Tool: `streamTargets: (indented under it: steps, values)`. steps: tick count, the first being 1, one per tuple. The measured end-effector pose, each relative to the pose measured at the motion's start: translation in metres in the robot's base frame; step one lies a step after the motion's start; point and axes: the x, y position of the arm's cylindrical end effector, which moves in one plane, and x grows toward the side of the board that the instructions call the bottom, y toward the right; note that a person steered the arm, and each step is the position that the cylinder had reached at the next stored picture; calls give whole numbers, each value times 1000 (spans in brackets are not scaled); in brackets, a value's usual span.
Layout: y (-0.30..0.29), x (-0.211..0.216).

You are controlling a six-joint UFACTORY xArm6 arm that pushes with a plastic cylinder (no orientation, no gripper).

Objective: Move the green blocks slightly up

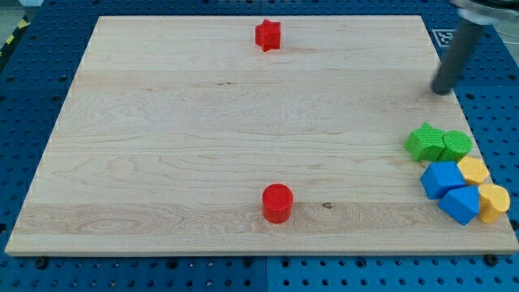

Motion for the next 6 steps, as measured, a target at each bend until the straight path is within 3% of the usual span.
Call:
streamTargets:
  steps: [1, 2, 3, 4, 6]
  values:
    - [38, 26]
    - [39, 47]
    - [33, 108]
    - [26, 135]
    - [-32, 126]
